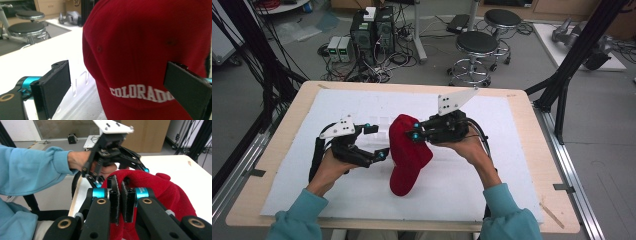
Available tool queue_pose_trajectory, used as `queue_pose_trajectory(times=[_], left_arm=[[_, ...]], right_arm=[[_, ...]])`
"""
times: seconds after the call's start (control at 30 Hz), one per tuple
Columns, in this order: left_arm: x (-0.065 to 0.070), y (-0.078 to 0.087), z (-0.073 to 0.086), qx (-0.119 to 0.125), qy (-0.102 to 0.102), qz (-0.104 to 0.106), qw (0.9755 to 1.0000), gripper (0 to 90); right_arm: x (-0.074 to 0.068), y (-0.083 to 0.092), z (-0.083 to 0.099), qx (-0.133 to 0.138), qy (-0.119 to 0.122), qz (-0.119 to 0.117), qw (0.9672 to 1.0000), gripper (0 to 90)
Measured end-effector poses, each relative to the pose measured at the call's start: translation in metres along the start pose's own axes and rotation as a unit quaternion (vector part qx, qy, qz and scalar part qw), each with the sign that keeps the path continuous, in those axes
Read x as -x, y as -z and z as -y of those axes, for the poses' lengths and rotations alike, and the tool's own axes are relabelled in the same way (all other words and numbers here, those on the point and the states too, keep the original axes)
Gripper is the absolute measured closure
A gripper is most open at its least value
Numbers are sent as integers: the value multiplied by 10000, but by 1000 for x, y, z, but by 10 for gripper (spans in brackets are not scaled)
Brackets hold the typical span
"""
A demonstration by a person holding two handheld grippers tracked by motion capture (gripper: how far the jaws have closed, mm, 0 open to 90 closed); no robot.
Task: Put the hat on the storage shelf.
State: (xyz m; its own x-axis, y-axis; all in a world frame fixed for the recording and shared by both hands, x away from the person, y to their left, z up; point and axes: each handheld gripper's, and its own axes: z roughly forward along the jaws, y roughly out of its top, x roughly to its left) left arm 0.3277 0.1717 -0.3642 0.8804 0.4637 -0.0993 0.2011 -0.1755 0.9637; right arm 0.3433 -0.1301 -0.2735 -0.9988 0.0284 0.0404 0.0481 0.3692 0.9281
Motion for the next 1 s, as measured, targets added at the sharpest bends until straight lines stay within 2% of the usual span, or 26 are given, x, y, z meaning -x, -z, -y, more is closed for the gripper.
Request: queue_pose_trajectory(times=[0.37,0.53,0.83,1.0], left_arm=[[-5,-15,5,-15,57,206,9998,89],[-6,-18,5,59,-62,385,9992,202],[-7,-23,7,100,-92,610,9980,344],[-6,-23,7,61,-106,708,9974,474]], right_arm=[[2,-1,2,31,139,-276,9995,871],[3,-1,3,26,159,-329,9993,871],[6,0,5,28,152,-349,9993,871],[8,0,5,18,129,-313,9994,871]])
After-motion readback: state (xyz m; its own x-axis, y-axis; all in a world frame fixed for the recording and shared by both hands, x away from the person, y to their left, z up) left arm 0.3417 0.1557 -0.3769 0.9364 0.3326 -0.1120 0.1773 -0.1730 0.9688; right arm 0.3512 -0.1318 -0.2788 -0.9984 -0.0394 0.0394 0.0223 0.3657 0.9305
